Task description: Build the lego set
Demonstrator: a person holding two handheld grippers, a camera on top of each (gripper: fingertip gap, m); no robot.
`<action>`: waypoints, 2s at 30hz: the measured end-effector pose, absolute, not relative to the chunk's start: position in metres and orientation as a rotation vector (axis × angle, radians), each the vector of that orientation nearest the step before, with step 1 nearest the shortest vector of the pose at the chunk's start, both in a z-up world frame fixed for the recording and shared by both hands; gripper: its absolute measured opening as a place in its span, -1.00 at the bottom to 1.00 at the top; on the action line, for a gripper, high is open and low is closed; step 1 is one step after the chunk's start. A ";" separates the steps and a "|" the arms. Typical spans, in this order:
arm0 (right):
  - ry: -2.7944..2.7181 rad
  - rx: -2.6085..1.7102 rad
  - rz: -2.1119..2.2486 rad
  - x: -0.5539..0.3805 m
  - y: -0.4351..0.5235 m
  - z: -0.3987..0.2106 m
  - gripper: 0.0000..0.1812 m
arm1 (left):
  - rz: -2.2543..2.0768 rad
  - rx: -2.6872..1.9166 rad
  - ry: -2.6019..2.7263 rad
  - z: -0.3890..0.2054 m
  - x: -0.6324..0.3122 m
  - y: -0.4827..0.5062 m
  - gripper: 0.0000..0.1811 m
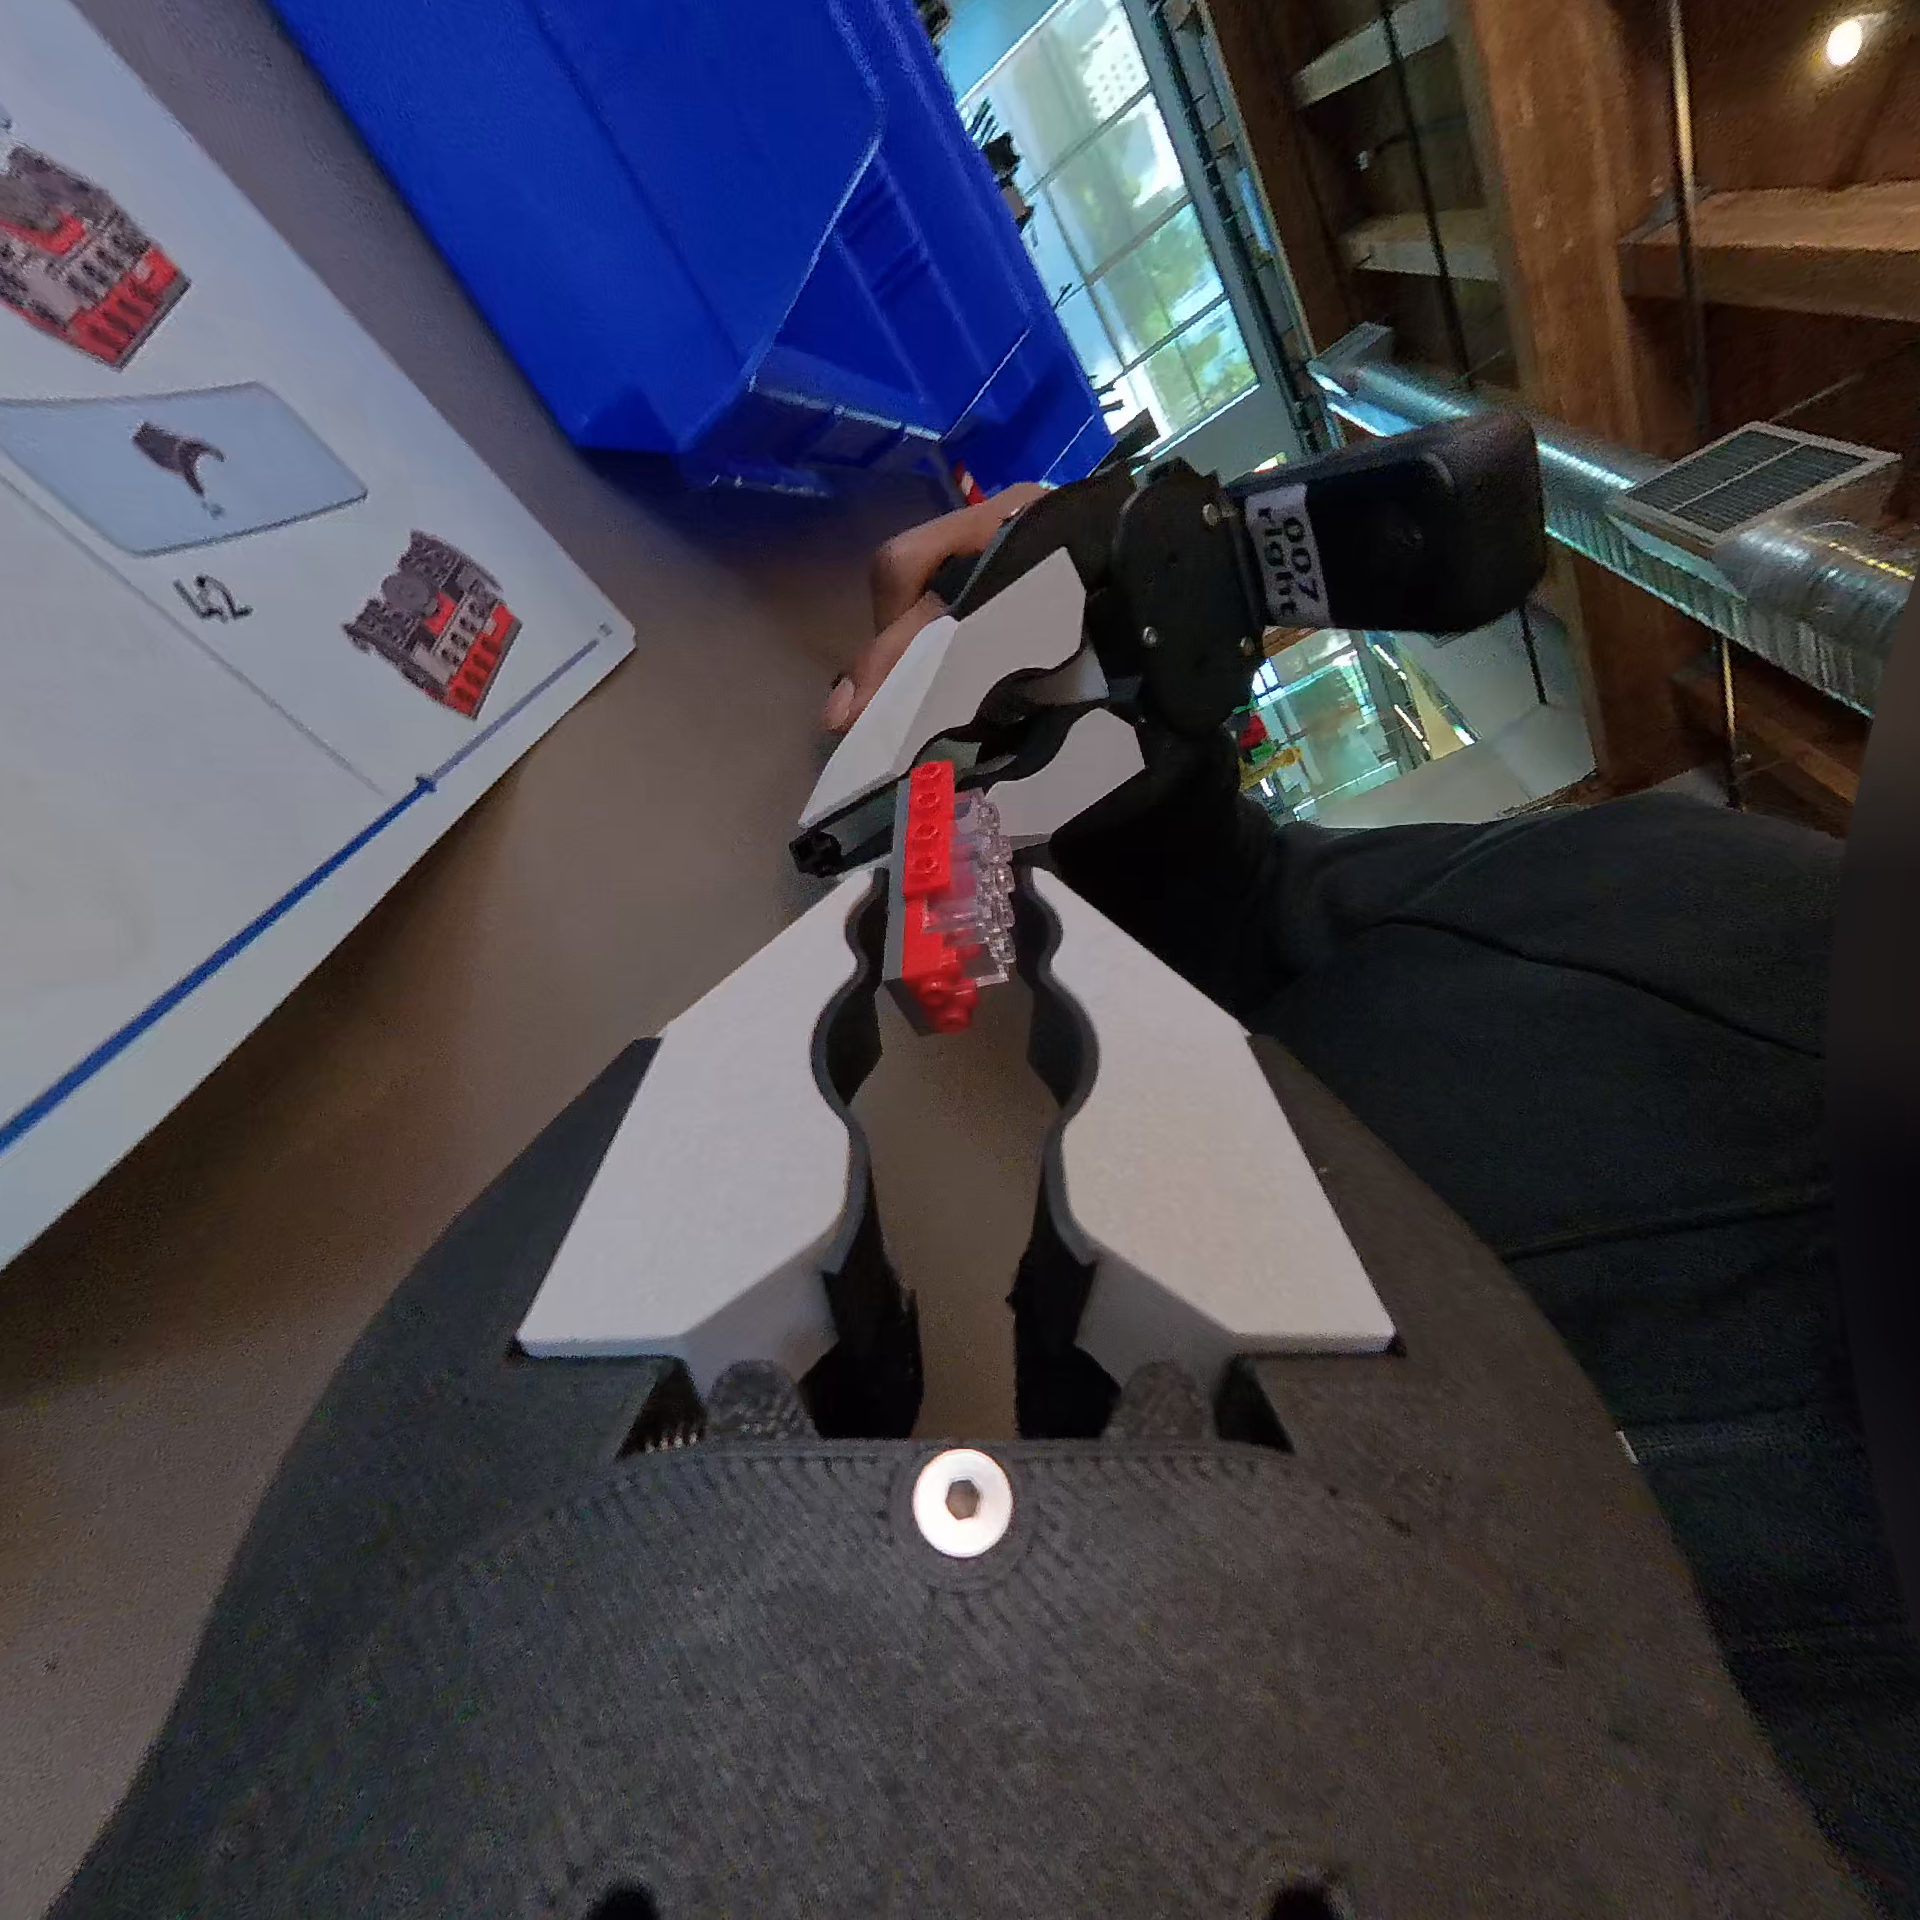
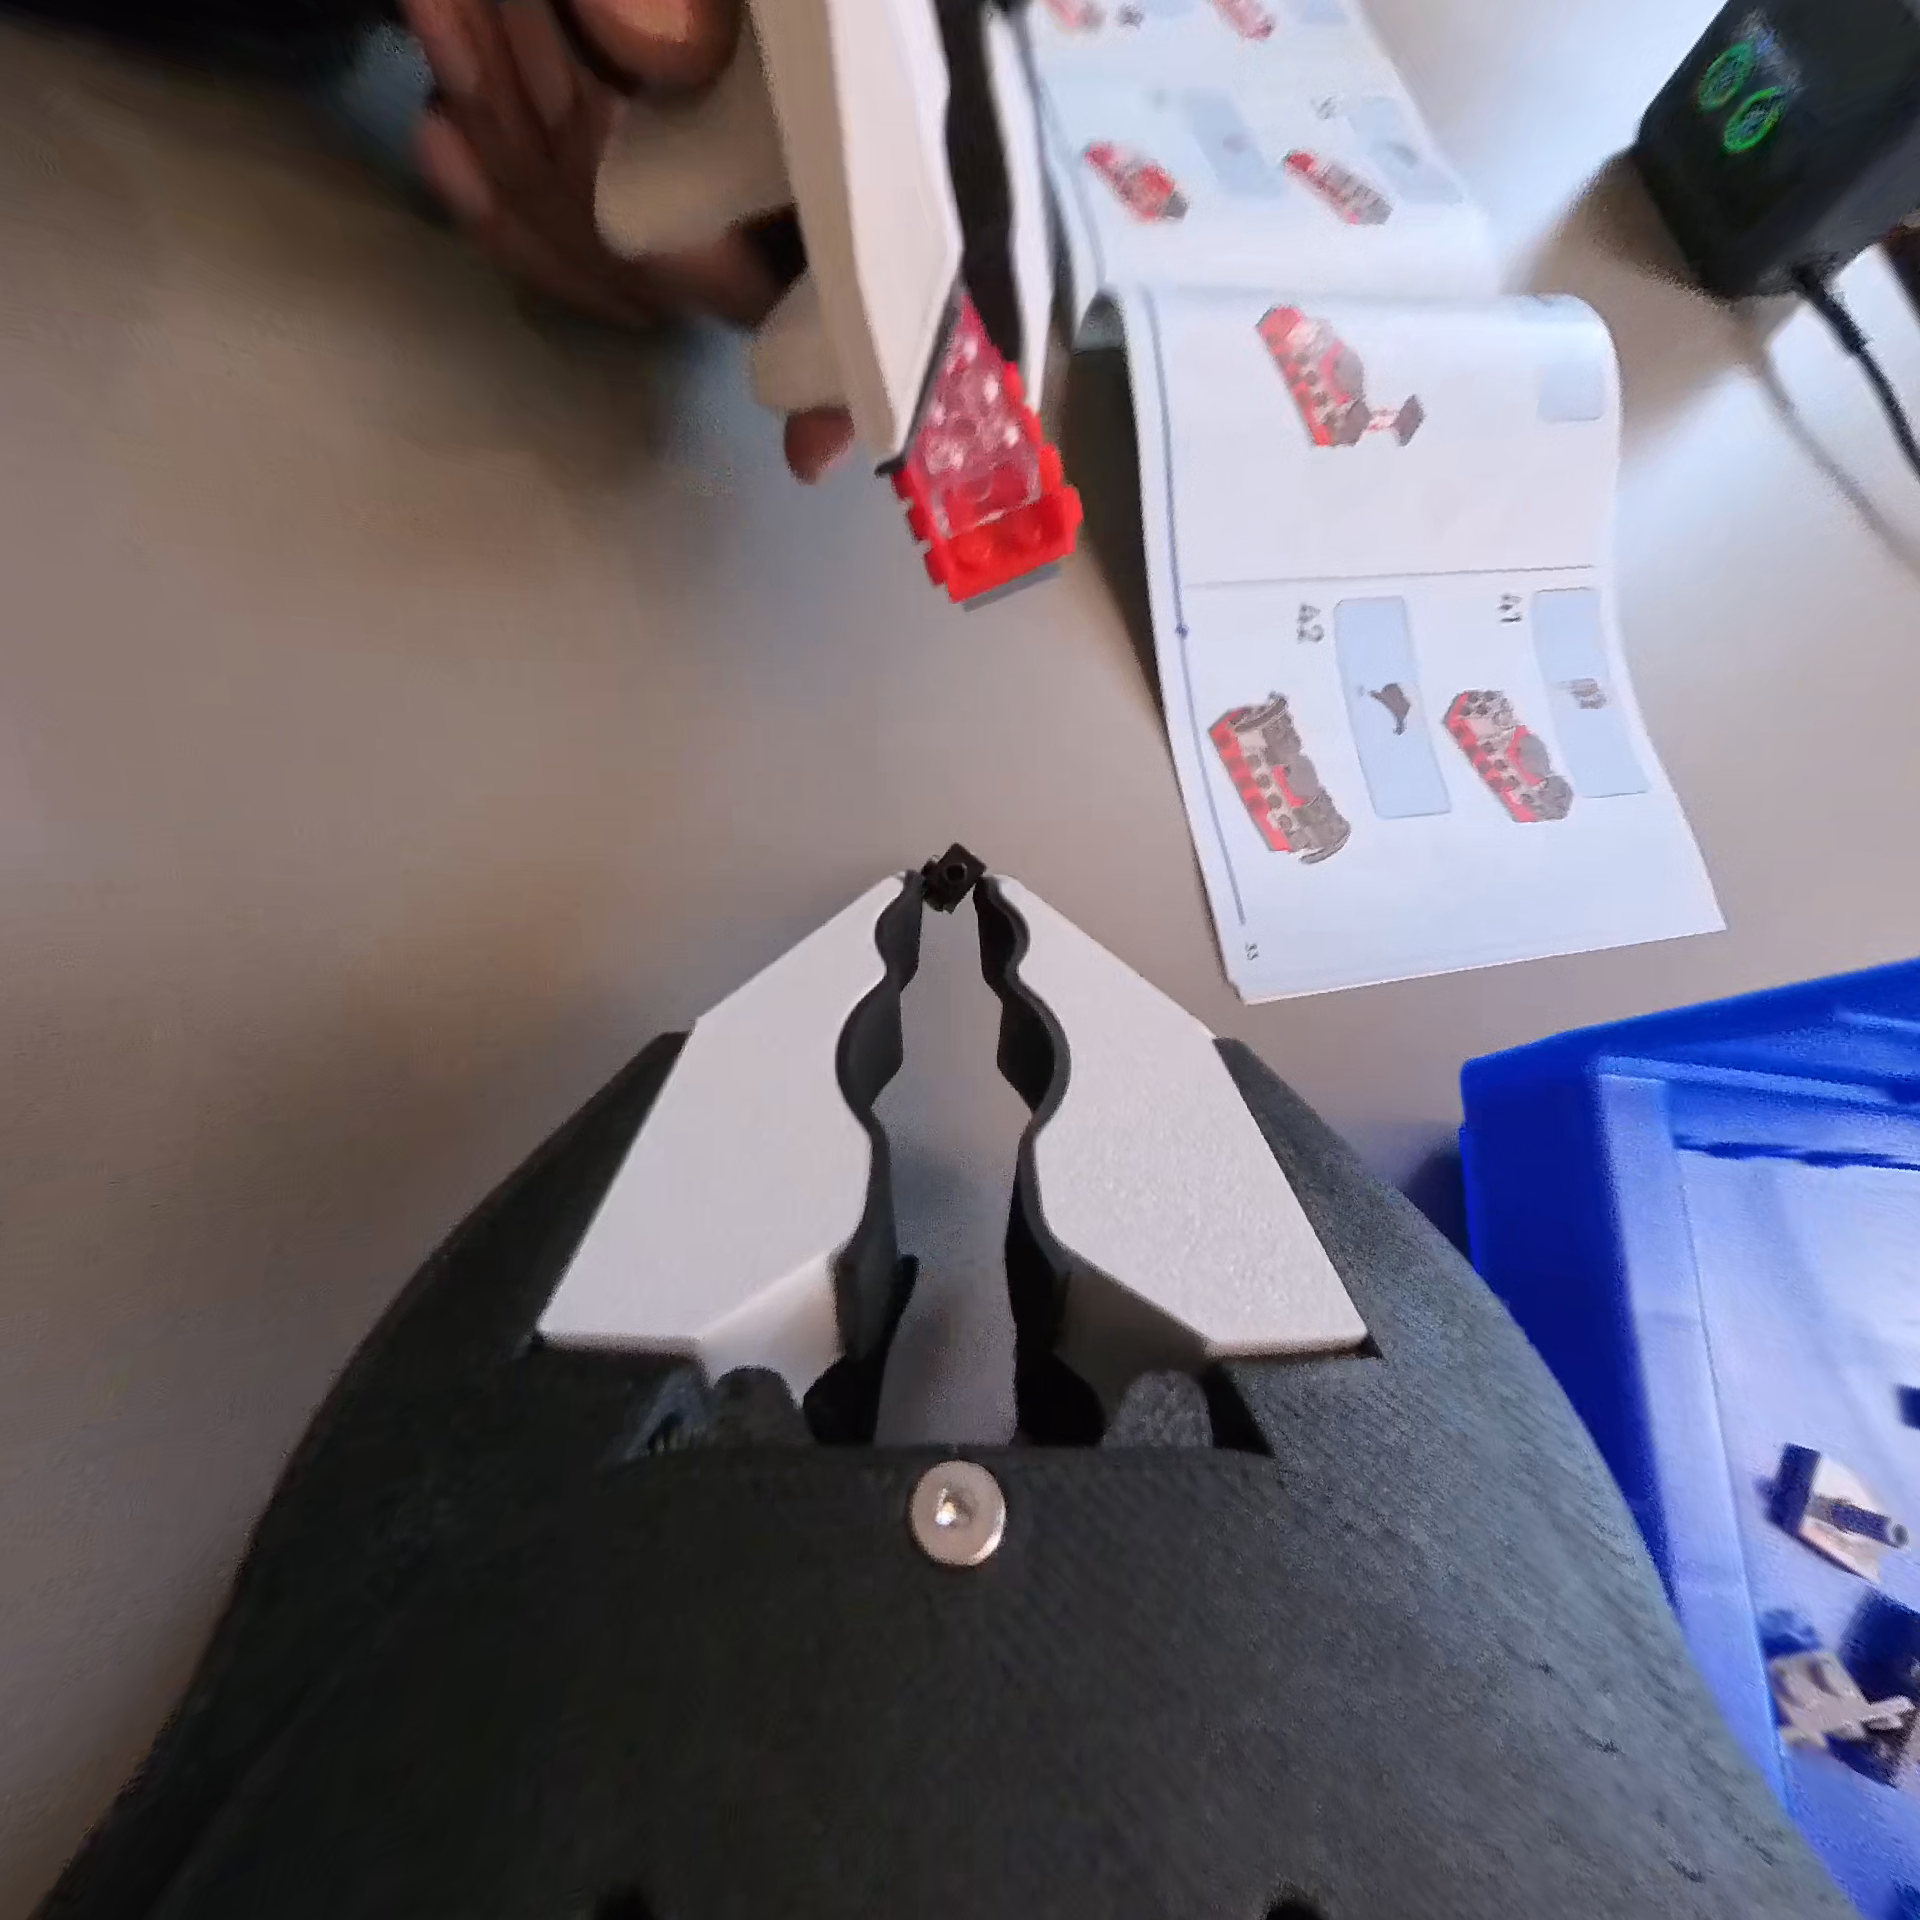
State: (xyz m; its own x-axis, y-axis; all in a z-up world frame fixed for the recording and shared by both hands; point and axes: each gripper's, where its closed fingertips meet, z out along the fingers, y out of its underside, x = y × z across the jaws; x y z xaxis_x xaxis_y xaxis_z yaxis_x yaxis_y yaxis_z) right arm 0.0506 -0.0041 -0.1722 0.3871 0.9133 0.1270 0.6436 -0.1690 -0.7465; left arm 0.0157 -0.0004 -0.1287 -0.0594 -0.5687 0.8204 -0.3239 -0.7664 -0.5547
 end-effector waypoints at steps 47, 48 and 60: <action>-0.476 -1.851 1.185 0.025 0.025 -0.069 -0.91 | -1.278 -1.426 0.960 -0.082 0.024 0.023 -0.77; -0.464 -1.853 1.203 0.025 0.025 -0.069 -0.91 | -1.278 -1.425 0.960 -0.082 0.024 0.023 -0.77; -0.436 -1.848 1.155 0.025 0.029 -0.069 -0.90 | -1.386 -1.479 0.903 -0.083 0.025 0.025 -0.77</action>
State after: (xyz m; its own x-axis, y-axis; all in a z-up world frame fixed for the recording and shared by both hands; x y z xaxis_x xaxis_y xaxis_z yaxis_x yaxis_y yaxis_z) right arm 0.0246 0.0294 -0.0688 0.5046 0.6751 -0.5382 -0.1509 -0.5448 -0.8249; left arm 0.0249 0.0251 -0.0829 0.1091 -0.9328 0.3434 0.0629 -0.3383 -0.9389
